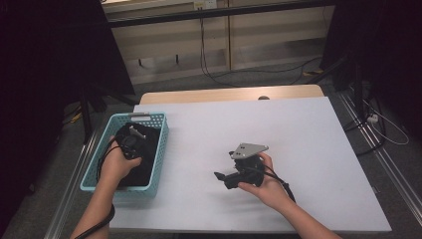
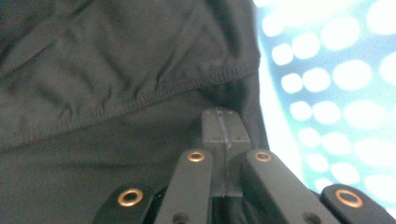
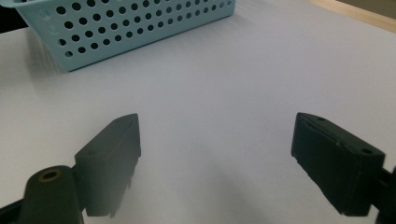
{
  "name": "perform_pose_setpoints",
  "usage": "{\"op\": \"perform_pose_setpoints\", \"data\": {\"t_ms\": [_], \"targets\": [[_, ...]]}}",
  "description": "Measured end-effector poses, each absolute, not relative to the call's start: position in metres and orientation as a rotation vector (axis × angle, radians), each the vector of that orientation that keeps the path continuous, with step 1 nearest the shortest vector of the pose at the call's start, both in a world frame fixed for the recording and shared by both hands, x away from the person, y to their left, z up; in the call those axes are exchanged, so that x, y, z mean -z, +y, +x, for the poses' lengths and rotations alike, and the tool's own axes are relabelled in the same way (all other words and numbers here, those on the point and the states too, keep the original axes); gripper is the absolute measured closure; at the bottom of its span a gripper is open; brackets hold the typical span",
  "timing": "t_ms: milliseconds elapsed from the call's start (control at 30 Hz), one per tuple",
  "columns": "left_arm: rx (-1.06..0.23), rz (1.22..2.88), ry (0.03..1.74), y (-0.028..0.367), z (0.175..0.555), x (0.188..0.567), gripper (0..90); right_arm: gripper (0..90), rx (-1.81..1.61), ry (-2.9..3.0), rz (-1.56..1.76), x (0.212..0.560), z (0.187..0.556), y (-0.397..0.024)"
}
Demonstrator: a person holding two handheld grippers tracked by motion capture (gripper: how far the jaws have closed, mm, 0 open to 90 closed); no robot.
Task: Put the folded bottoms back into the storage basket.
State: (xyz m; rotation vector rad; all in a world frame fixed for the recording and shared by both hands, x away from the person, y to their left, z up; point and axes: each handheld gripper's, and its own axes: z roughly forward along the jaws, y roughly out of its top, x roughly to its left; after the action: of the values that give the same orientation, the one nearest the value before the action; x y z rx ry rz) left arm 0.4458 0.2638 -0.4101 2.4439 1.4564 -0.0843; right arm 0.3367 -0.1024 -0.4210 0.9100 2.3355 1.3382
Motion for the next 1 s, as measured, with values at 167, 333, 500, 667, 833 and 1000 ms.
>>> {"op": "perform_pose_setpoints", "data": {"t_ms": [167, 333, 500, 667, 833, 1000], "targets": [[0.101, 2.408, 1.436, 0.267, 0.446, 0.406, 90.0, 15.5, -1.341, 2.331, 0.916, 0.421, 0.337, -0.105], [-0.043, 2.355, 1.454, 0.285, 0.452, 0.389, 90.0, 15.5, -1.34, 2.325, 0.921, 0.421, 0.338, -0.106], [-0.203, 2.302, 1.505, 0.304, 0.461, 0.379, 82.9, 15.5, -1.342, 2.32, 0.932, 0.422, 0.34, -0.107], [-0.214, 2.252, 1.566, 0.318, 0.473, 0.394, 85.1, 15.5, -1.351, 2.322, 0.932, 0.423, 0.341, -0.105], [-0.264, 2.213, 1.59, 0.328, 0.485, 0.406, 88.2, 15.5, -1.345, 2.329, 0.938, 0.425, 0.342, -0.105], [-0.324, 2.238, 1.694, 0.339, 0.489, 0.418, 90.0, 15.5, -1.347, 2.325, 0.951, 0.425, 0.343, -0.108]]}}
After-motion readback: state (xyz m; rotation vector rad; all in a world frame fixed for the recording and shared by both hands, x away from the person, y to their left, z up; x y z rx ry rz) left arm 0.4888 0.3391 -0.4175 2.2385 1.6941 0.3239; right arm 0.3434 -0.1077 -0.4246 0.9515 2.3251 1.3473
